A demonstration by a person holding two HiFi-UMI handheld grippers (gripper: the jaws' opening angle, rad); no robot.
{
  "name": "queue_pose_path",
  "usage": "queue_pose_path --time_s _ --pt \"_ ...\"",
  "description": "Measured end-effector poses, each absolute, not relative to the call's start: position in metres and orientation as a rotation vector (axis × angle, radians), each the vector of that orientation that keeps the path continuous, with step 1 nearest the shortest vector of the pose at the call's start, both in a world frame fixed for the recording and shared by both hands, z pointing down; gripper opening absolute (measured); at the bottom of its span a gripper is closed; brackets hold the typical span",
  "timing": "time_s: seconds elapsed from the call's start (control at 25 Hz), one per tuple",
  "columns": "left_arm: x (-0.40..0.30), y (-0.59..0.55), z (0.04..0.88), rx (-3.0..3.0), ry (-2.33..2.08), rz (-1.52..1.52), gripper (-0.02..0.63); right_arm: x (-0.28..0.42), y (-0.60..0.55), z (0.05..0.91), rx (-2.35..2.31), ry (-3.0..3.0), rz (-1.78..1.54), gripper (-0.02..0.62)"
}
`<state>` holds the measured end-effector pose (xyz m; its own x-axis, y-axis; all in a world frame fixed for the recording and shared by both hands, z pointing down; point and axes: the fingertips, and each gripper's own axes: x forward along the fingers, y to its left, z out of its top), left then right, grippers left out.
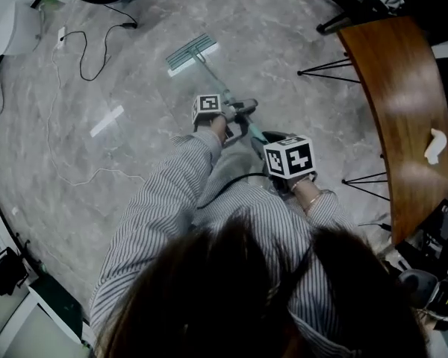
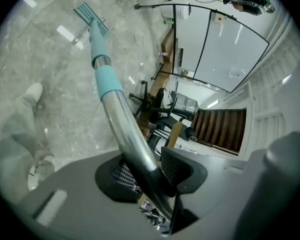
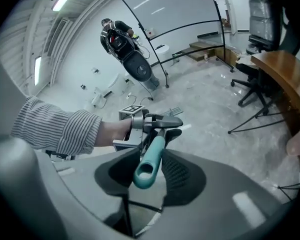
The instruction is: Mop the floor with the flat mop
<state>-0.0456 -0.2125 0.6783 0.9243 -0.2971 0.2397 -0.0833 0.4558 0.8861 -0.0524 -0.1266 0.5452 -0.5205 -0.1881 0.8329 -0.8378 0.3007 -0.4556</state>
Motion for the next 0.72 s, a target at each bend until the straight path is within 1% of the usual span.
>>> queue_pose_path --time_s 0.16,0.32,0.52,0.72 --pt "-0.102 -0.285 0.684 1.135 -0.443 -0.121 0.141 -0.109 -0.197 0.552 0.933 -1.911 1.238 0.135" --pt "-0.140 -0.342 0.684 1.174 -0.474 -0.121 0.146 -0.147 -0.251 0.552 0.921 -1.922 1.234 0.137" --pt "-0.171 -0.394 0.683 1.192 -0.492 -0.126 0.158 -0.177 -0.304 0.549 0.946 -1.933 1.225 0.137" --pt "-0.183 -0.416 0.684 1.211 -0.514 -0.074 0.166 -0.191 -0.325 0.552 0.944 -1.936 1.202 0.137"
